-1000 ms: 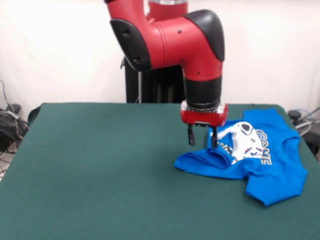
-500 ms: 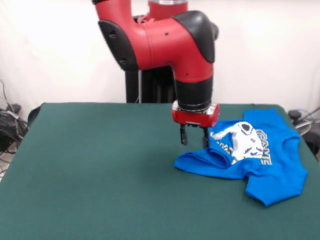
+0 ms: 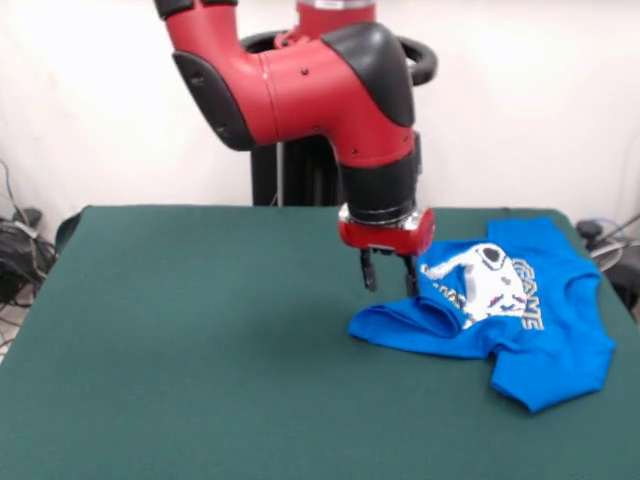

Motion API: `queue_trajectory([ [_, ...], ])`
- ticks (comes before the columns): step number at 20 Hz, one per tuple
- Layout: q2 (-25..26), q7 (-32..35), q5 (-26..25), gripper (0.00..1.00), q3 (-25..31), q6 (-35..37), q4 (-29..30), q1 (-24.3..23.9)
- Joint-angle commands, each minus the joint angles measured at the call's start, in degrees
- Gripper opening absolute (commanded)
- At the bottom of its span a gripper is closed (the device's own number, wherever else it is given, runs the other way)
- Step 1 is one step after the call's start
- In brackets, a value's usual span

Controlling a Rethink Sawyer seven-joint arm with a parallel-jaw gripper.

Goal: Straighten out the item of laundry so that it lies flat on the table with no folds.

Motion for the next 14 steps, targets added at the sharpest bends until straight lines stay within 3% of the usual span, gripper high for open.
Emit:
queue_trajectory([
  [1,-3.2,0.4,4.5,1.0,4.3,6.1,4.9,2.0],
  [10,-2.7,2.8,3.5,1.0,-0.1,1.1,7.0,5.4],
  [14,5.4,2.9,-0.7,1.0,-4.5,-5.3,1.1,7.2],
])
